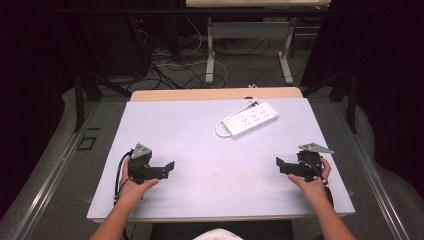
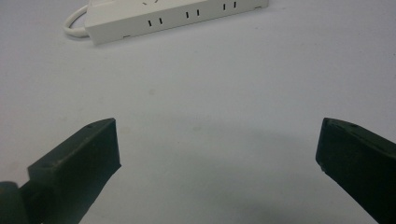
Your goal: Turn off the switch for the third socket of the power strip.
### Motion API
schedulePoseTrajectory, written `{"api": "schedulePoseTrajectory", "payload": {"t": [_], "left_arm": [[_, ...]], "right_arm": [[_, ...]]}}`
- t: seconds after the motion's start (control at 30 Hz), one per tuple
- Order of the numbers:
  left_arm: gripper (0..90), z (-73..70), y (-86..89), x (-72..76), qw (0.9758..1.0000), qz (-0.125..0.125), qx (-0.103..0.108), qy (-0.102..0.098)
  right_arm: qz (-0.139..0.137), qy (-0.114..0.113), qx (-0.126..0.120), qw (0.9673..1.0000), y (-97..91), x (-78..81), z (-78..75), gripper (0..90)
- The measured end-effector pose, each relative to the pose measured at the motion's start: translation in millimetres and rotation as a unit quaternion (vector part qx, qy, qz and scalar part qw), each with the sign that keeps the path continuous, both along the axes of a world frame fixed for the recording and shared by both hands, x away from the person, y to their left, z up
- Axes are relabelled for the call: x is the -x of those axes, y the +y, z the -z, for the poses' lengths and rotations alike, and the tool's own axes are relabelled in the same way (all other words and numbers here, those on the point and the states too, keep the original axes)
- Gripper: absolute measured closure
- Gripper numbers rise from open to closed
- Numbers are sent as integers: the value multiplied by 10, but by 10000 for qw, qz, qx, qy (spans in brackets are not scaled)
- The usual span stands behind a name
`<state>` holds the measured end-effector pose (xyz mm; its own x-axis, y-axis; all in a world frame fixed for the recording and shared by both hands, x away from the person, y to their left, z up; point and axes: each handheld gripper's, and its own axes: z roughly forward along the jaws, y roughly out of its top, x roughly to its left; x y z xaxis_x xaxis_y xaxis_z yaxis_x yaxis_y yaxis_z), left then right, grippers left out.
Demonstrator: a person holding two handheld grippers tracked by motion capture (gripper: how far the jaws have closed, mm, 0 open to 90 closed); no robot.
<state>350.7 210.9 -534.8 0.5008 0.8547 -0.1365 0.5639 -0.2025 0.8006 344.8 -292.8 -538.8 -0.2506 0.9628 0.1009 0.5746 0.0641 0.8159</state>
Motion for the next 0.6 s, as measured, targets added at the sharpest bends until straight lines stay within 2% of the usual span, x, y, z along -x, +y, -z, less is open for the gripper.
{"api": "schedulePoseTrajectory", "payload": {"t": [0.07, 0.13, 0.23, 0.27, 0.3, 0.4, 0.6], "left_arm": [[2, -2, -4, -1, 10000, 3, -3, 32], [2, 3, -22, -3, 10000, -49, 24, -31], [3, 2, -38, -9, 9999, -97, -77, -48], [3, 0, -44, -7, 9999, -119, -74, 12], [3, 11, -47, -9, 9998, -140, -95, -37], [3, 12, -47, 7, 9998, -164, -112, 42], [3, 0, -24, 33, 9995, -298, -140, -9]], "right_arm": [[25, -42, 72, 10000, 5, 15, -7, 0], [17, -82, 166, 9998, 10, 28, -15, 0], [-9, -86, 232, 9997, 22, 40, -17, 0], [-16, -95, 259, 9996, 23, 40, -16, 0], [-37, -94, 270, 9996, 29, 35, -18, 0], [-14, -126, 280, 9995, 40, 31, -19, 0], [5, -116, 310, 9995, 74, 29, -35, 0]]}}
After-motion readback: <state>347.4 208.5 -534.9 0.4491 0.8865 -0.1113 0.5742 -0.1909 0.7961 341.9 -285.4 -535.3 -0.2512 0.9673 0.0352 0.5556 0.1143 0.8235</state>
